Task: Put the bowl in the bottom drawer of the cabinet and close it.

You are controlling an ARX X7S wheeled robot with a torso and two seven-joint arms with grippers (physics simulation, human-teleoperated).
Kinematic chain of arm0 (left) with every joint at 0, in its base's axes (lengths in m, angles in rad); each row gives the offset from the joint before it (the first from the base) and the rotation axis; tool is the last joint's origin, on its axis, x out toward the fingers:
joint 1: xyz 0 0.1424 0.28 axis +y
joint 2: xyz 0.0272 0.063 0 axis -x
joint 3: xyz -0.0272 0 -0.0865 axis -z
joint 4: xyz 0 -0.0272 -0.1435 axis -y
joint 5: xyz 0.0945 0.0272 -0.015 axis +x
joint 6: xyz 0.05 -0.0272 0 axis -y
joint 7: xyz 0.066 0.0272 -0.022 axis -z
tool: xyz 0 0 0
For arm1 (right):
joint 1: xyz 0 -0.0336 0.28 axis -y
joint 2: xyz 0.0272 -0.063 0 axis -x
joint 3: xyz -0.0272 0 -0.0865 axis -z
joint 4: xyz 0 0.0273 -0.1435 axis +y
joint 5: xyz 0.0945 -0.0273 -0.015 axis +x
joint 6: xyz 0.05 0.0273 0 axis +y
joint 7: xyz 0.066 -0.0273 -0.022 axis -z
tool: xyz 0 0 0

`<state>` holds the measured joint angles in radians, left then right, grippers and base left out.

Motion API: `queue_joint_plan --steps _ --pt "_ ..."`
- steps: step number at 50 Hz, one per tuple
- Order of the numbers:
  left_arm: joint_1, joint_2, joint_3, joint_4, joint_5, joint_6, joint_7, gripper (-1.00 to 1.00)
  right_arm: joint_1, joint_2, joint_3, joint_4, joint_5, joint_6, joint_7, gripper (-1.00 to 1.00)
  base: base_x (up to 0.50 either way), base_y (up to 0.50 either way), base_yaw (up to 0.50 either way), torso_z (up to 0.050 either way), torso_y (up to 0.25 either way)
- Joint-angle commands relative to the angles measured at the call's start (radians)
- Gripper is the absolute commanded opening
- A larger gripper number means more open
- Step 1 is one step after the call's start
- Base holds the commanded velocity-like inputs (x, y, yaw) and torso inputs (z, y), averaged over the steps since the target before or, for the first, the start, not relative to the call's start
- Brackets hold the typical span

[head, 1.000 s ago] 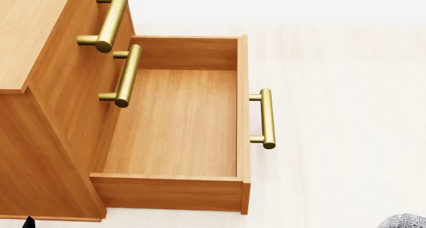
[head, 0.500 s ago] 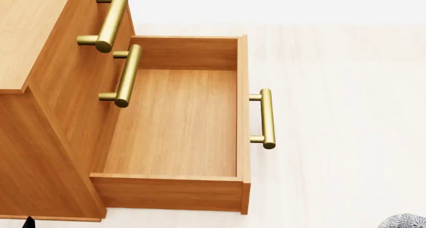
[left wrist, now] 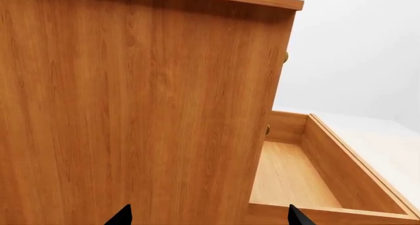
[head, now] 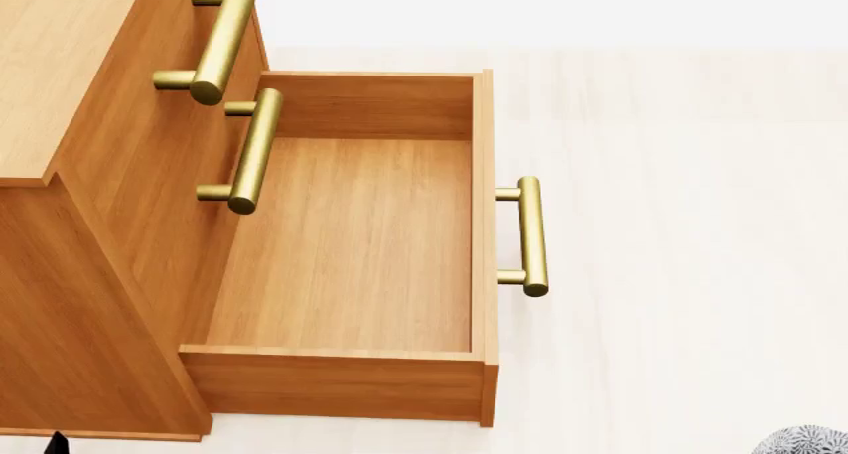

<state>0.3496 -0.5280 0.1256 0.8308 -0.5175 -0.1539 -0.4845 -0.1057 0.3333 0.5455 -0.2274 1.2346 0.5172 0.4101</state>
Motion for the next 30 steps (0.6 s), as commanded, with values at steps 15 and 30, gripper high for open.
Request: queue_joint_plan --steps 15,30 --pt "-0.002 -0.008 0.001 -0.001 -0.008 0.001 -0.008 1.00 0.031 -0.007 -0.030 0.079 -0.031 -0.018 -0.024 1.00 0.00 0.00 0.00 0.000 0.000" --pt "-0.006 -0.009 0.002 -0.009 -0.011 0.007 -0.008 1.00 0.037 -0.007 -0.049 0.084 -0.049 -0.023 -0.026 -1.00 0.00 0.00 0.00 0.000 0.000"
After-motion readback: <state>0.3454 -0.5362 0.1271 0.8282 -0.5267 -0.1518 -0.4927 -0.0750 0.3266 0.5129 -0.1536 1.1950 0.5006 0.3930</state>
